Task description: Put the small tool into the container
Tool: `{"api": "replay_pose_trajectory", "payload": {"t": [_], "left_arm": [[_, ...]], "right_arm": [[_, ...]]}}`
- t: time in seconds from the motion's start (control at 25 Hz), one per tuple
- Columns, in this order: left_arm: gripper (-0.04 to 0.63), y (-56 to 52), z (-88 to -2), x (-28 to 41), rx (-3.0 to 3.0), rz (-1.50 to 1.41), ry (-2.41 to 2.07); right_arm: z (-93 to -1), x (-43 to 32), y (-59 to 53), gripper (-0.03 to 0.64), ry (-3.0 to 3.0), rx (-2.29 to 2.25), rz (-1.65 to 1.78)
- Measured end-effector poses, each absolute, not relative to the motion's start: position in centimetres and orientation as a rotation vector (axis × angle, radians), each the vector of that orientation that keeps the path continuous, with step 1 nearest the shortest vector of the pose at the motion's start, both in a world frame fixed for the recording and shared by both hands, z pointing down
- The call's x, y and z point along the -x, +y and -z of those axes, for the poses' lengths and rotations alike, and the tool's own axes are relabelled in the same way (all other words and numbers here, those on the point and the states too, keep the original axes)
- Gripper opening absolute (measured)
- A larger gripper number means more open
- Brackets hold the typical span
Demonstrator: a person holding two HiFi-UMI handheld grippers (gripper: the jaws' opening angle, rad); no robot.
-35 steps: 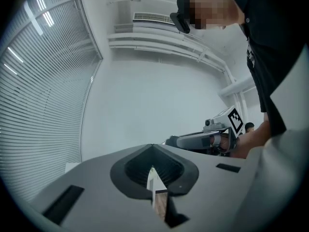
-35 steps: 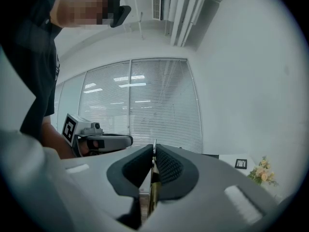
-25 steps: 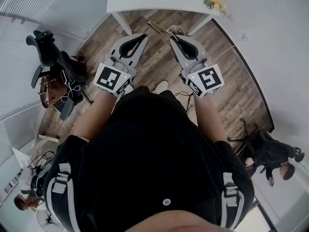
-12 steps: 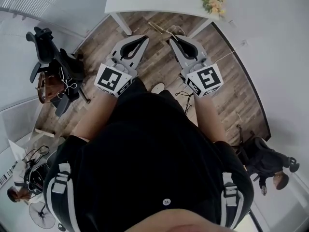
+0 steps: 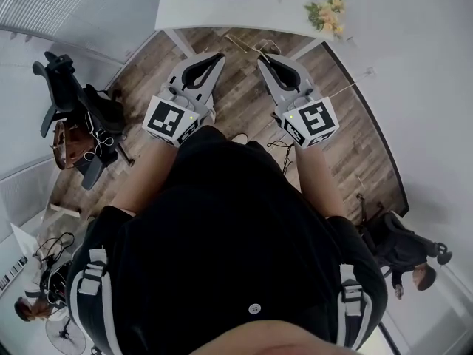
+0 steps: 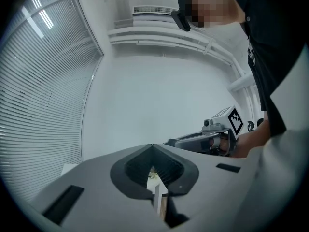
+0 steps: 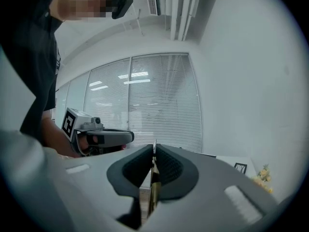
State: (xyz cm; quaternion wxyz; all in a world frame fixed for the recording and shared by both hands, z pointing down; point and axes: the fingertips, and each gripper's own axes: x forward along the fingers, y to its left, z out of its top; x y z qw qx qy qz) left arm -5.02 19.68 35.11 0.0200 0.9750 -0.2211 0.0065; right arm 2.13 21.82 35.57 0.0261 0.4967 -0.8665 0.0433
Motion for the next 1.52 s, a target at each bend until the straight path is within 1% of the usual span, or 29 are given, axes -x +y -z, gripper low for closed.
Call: {"api": "replay_pose_trajectory", "payload": {"t": [0.48, 0.96, 1.52], "left_arm": [[0.008, 7.8, -35.0, 4.6, -3.015, -0.022, -0.652], [0.008, -2.8, -35.5, 6.1, -2.999, -0.013, -0.597], [0.008, -11.0, -37.0, 8.1, -2.999, -0.026, -0.529]], "right_arm": [[-35.7, -2.5, 10.2, 0.029, -2.63, -1.547, -0.156], [-35.9, -1.0, 0.1, 0.029, -2.577, -1.588, -0.185], [-37.1, 0.7, -7.7, 0.031, -2.503, -1.623, -0.199]]}}
